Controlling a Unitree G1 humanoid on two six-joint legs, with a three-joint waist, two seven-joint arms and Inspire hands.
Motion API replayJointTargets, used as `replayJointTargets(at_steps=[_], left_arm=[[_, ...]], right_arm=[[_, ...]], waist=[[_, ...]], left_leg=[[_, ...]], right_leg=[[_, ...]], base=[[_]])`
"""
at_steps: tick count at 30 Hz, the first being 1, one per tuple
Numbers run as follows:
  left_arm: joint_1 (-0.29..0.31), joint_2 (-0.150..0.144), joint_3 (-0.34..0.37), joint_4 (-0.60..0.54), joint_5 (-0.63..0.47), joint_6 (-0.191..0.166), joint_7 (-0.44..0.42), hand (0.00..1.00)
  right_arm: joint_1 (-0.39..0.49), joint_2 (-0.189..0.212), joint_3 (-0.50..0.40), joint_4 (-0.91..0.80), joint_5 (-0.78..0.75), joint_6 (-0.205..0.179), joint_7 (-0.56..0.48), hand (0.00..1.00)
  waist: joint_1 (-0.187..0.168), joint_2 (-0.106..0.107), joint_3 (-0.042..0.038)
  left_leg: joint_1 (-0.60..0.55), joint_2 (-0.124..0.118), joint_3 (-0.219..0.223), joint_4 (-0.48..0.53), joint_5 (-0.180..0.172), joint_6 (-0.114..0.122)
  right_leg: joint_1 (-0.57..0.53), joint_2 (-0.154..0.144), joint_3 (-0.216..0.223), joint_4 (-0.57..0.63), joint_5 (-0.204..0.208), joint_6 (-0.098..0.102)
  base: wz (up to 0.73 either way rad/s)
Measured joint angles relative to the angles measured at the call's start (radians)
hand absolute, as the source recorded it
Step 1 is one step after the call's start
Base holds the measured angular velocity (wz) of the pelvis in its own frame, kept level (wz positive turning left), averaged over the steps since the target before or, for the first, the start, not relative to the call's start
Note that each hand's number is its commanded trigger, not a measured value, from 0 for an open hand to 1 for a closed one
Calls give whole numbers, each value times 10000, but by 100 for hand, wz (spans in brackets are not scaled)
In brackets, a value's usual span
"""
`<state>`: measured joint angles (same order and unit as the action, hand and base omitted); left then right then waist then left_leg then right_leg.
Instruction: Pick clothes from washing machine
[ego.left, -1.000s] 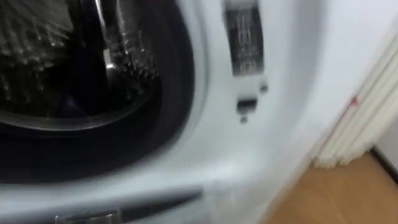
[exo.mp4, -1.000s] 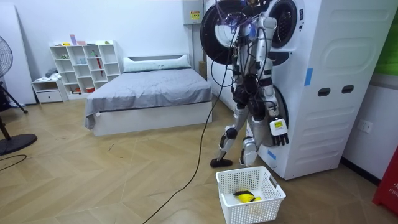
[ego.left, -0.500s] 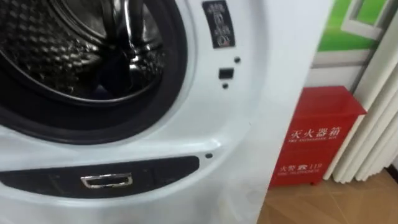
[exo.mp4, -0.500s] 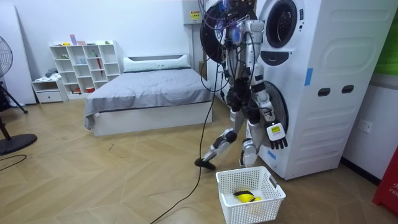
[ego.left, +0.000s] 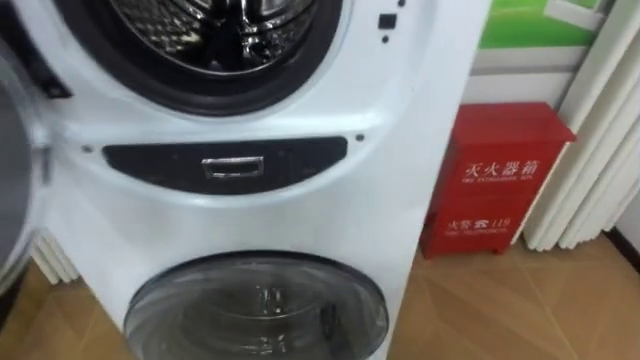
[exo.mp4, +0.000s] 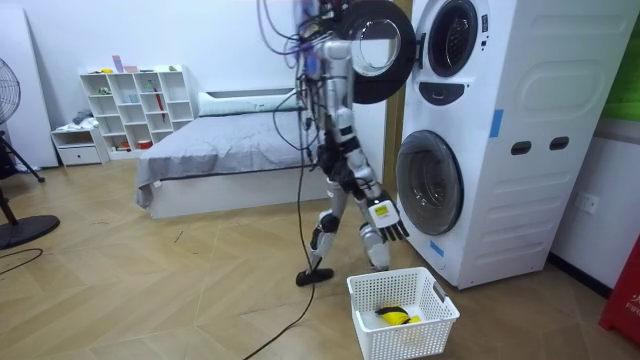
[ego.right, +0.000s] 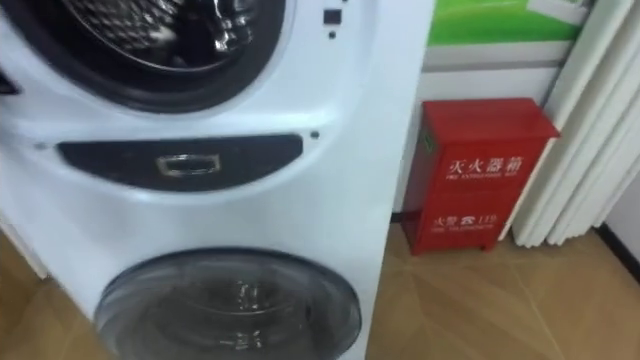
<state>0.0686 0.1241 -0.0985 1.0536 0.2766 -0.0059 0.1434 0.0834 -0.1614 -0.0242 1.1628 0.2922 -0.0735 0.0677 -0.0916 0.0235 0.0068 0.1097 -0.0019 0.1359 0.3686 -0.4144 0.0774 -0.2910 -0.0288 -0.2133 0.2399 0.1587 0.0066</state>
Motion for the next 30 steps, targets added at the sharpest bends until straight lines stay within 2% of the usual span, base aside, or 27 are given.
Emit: replayJointTargets(at_steps=[1, 3, 4, 5, 6, 7, 8, 9, 10, 11, 12, 13, 17, 24, 25, 26, 30], left_arm=[[-9, 4, -14, 59, -3, -6, 4, 0], [-108, 21, -45, 168, 6, -267, 24, 0], [-94, 24, -47, 189, 3, -359, 22, 0], [-41, 55, -40, 181, 5, -423, 15, 0], [31, 84, 25, 178, 7, -408, -12, 0], [130, -9, 114, 202, 10, -403, -76, 0], [137, -48, 146, 228, 13, -403, -134, 0], [131, -36, 282, 310, 28, -424, -183, 0], [105, -11, 409, 349, 79, -445, -186, 0], [54, 14, 569, 455, 115, -484, -180, 0], [99, -9, 638, 455, 88, -492, -153, 0], [164, -40, 540, 459, 2, -522, -160, 0], [153, -29, 567, 456, -444, -655, -147, 0], [133, 59, 969, 708, -495, -785, 10, 0], [136, 61, 1081, 708, -502, -794, 10, 0], [149, 56, 1130, 710, -516, -794, 10, 0], [397, 52, 1248, 772, -1365, -833, 6, 0]], right_arm=[[-13, -40, 2, -3, 89, -3, -2, 0], [102, -92, 27, 68, 225, -26, -13, 0], [160, -93, 36, 96, 252, -53, -16, 0], [276, -71, 108, 177, 292, -142, -24, 0], [384, -38, 356, 228, 263, -149, -59, 0], [216, -59, 494, 233, 102, -145, -156, 0], [156, -70, 544, 214, 20, -155, -218, 0], [40, 37, 607, 165, -265, -151, -250, 0], [45, 120, 604, 153, -353, -161, -212, 0], [161, 262, 603, 164, -434, -159, -161, 0], [277, 247, 576, 166, -458, -158, -134, 0], [277, 195, 614, 165, -453, -170, -149, 0], [297, 181, 645, 295, -528, -216, -126, 0], [99, 180, 713, 413, -924, -223, -29, 0], [63, 180, 712, 432, -1031, -223, 10, 0], [57, 180, 712, 449, -1019, -222, 10, 0], [33, 179, 714, 563, -1032, -212, 0, 0]], waist=[[-72, 41, -16], [-134, 24, -26], [-106, -37, -51], [-71, -344, -105], [126, -571, -116], [381, -406, -86], [451, -301, -62], [455, -244, -102], [412, -157, -153], [294, -331, -78], [391, -443, -63], [418, -459, -62], [433, -507, -54], [568, -613, -38], [620, -675, 18], [630, -695, 38], [854, -719, 35]], left_leg=[[-80, 116, 177, -22, 90, -28], [-98, 591, 1149, -436, 606, -366], [-72, 666, 1401, -525, 694, -468], [42, 619, 1790, -687, 858, -633], [39, 385, 1907, -521, 898, -736], [-132, 232, 1541, -423, 952, -651], [-207, 141, 1268, -503, 1011, -488], [-346, 140, 894, -965, 1164, -199], [-317, 271, 1061, -1135, 1269, -132], [-165, 362, 1404, -1388, 1399, -206], [52, 390, 1771, -1596, 1490, -284], [69, 390, 1906, -1613, 1470, -303], [84, 349, 2225, -1735, 1502, -315], [70, 411, 2077, -1732, 1531, -358], [64, 425, 1987, -1717, 1541, -374], [67, 426, 1882, -1708, 1541, -376], [113, 449, 1435, -1707, 1553, -400]], right_leg=[[24, -102, 45, 617, -597, -154], [568, -763, 273, 2995, -2753, -102], [785, -946, 403, 3443, -3191, 39], [1294, -1244, 637, 3896, -3919, 313], [1470, -1257, 836, 3332, -4213, 571], [1507, -999, 998, 2669, -4040, 396], [1521, -802, 1132, 2320, -3776, 404], [1710, -478, 1279, 1487, -3335, 528], [1831, -427, 1193, 1286, -3128, 437], [2135, -510, 677, 1655, -3213, 306], [2533, -548, 356, 1717, -3483, 307], [2811, -391, 363, 1364, -3516, 304], [3104, -200, 749, 264, -3345, 238], [3153, -74, 722, -263, -3277, 217], [3242, -55, 672, -377, -3263, 194], [3279, -50, 626, -419, -3263, 193], [3443, 39, 629, -623, -3250, 168]], base=[[44], [76], [70], [36], [-18], [-63], [-95], [-63], [-41], [-38], [-59], [-63], [-32], [-3], [9], [13], [1]])
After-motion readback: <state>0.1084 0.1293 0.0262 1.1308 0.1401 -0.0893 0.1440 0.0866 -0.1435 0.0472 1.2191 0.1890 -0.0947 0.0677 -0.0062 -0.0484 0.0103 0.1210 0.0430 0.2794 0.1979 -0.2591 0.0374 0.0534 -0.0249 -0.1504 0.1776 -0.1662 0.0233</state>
